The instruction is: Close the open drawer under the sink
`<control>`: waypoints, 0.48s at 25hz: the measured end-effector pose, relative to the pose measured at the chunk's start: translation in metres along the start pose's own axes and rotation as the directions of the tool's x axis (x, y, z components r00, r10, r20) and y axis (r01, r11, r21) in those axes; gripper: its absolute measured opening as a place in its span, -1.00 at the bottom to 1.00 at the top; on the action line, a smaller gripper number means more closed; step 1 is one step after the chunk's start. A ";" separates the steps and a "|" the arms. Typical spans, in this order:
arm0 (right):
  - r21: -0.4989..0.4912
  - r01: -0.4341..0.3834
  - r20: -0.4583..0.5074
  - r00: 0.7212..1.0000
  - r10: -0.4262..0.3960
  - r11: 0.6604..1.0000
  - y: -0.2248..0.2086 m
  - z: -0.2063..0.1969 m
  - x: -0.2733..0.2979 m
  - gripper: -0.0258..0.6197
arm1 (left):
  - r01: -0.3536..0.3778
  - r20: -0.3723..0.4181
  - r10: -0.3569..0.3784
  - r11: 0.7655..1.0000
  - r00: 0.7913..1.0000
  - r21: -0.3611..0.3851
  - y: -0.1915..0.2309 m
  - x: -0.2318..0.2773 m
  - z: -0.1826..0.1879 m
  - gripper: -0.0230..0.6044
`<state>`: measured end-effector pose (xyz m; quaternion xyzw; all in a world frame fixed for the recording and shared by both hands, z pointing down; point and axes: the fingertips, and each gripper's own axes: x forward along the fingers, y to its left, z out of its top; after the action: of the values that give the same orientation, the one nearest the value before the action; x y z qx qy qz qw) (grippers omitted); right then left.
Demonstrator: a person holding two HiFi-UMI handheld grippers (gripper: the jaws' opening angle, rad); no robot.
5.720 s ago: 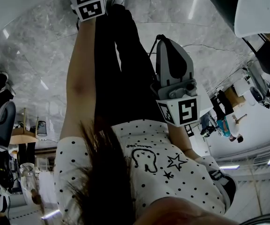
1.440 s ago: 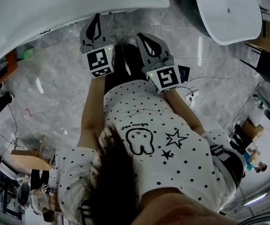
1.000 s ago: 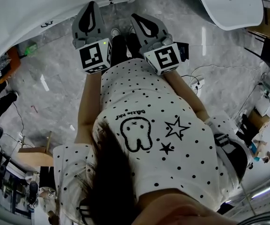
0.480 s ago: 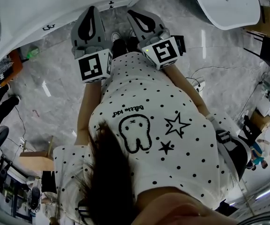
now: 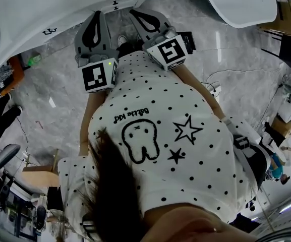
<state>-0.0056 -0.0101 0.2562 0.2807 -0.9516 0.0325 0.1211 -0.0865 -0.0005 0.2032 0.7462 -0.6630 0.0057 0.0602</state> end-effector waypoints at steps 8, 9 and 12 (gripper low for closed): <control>0.020 0.002 0.001 1.000 -0.002 1.000 0.005 -0.009 0.007 -0.88 | 0.014 -0.052 -0.014 1.000 0.999 -0.004 0.011 -0.016 -0.023 -0.92; 0.028 0.003 -0.003 1.000 -0.003 1.000 0.004 -0.010 0.007 -0.88 | 0.016 -0.056 -0.016 1.000 0.998 -0.006 0.011 -0.016 -0.024 -0.92; 0.043 -0.001 -0.011 1.000 0.001 0.999 0.004 -0.014 0.006 -0.88 | 0.010 -0.040 -0.011 1.000 0.999 -0.024 0.013 -0.014 -0.027 -0.92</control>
<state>-0.0098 -0.0087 0.2709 0.2826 -0.9501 0.0548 0.1201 -0.0992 0.0146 0.2295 0.7487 -0.6577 0.0127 0.0823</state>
